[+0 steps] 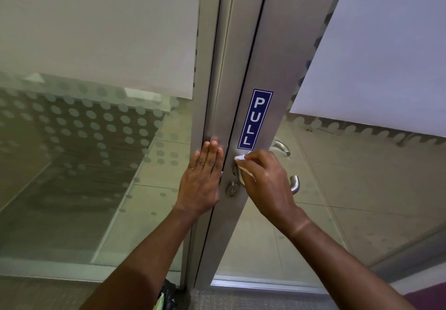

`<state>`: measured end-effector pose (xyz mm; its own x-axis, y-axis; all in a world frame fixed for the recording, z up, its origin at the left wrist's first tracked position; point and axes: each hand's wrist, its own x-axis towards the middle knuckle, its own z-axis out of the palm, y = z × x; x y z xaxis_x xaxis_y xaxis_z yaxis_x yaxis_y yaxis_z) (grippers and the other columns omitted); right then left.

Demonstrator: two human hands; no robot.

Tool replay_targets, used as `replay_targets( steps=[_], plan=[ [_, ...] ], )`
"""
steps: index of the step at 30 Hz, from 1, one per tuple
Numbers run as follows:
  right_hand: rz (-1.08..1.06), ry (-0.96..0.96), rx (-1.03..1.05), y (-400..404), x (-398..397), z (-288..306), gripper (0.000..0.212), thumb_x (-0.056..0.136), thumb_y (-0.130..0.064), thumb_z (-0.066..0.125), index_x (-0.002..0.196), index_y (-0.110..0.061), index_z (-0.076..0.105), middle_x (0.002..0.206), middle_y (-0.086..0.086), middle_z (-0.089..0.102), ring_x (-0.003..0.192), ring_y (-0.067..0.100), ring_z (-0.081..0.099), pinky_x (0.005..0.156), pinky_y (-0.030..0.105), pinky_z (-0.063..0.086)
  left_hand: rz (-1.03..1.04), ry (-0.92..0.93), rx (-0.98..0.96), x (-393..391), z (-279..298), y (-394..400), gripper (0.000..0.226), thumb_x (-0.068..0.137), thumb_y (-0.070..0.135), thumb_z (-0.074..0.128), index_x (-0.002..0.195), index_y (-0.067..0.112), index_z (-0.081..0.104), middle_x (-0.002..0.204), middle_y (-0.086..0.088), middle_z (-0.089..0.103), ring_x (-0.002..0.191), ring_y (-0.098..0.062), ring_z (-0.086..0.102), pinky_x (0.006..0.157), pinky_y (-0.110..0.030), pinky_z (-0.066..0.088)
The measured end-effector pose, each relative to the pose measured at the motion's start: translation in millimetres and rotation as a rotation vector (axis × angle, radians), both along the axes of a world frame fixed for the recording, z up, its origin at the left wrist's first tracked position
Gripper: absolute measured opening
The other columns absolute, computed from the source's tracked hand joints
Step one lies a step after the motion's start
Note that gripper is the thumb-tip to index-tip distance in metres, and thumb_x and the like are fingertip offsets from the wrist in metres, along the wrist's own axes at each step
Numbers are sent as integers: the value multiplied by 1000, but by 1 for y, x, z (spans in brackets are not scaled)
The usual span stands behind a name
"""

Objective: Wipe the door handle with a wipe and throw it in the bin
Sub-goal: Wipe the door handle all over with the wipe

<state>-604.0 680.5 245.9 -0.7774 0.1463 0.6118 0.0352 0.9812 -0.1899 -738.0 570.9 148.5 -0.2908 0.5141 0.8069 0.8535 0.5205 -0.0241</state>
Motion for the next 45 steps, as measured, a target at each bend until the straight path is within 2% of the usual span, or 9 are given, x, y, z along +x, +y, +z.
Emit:
replay_targets(
  steps=[5, 10, 18, 22, 25, 26, 31, 37, 45],
  plan=[
    [-59, -206, 137, -3, -8, -1, 35, 80, -22, 76, 110, -5, 68, 109, 15, 62, 111, 35, 58, 87, 53, 56, 23, 7, -24, -1, 1, -1, 84, 89, 23, 37, 154, 6, -14, 161, -11, -23, 150, -24, -16, 122, -36, -8],
    [-64, -224, 120, -5, -7, 8, 33, 93, -38, 57, 110, -12, 69, 111, 9, 56, 111, 26, 53, 92, 41, 51, 0, 6, -9, 1, 3, -2, 83, 91, 21, 38, 153, 7, -14, 161, -11, -23, 150, -23, -16, 122, -36, -8],
    [-217, -283, 82, -19, -20, 8, 32, 88, -33, 67, 113, -12, 69, 121, 11, 52, 121, 31, 47, 97, 44, 48, 31, -25, -39, 1, 2, -1, 117, 76, 15, 72, 154, 6, -14, 161, -11, -23, 150, -23, -17, 122, -37, -7],
    [-266, -264, 18, -20, -26, 7, 32, 87, -34, 67, 113, -15, 69, 123, 10, 51, 124, 31, 47, 101, 41, 48, 23, 27, -34, 0, 0, -1, 95, 84, 19, 50, 154, 5, -14, 161, -12, -23, 150, -24, -16, 122, -37, -8],
    [-291, -212, -206, -15, -28, 5, 40, 87, -38, 67, 122, -19, 64, 126, 2, 51, 128, 24, 46, 97, 19, 41, 11, 33, -27, -2, -1, 0, 86, 86, 19, 38, 154, 6, -14, 161, -12, -23, 150, -24, -16, 122, -37, -8],
    [-295, -208, -255, -14, -27, 4, 42, 87, -38, 67, 123, -18, 63, 126, 1, 52, 128, 23, 47, 97, 19, 41, 4, 30, -19, -3, -2, 0, 85, 88, 19, 38, 153, 6, -15, 161, -12, -23, 150, -24, -17, 122, -37, -8],
    [-275, -136, -251, -11, -22, 0, 33, 84, -34, 72, 112, -16, 71, 115, 9, 61, 115, 26, 57, 97, 37, 52, -33, 23, 26, -3, -2, 2, 81, 94, 23, 37, 153, 8, -17, 161, -9, -25, 150, -21, -17, 122, -36, -7],
    [-210, 74, -457, -9, -18, -5, 15, 81, -26, 77, 92, -16, 76, 97, 2, 74, 92, 9, 64, 76, 10, 45, -30, 20, 24, -4, -2, 1, 81, 94, 22, 37, 152, 8, -17, 160, -9, -26, 150, -21, -18, 122, -36, -7],
    [-269, 111, -594, -10, -16, -3, 13, 82, -25, 76, 91, -17, 73, 80, -6, 72, 72, 2, 67, 67, 10, 51, -39, -5, 18, -4, -2, 1, 82, 94, 22, 39, 152, 8, -18, 160, -9, -28, 149, -22, -19, 122, -37, -9]
  ],
)
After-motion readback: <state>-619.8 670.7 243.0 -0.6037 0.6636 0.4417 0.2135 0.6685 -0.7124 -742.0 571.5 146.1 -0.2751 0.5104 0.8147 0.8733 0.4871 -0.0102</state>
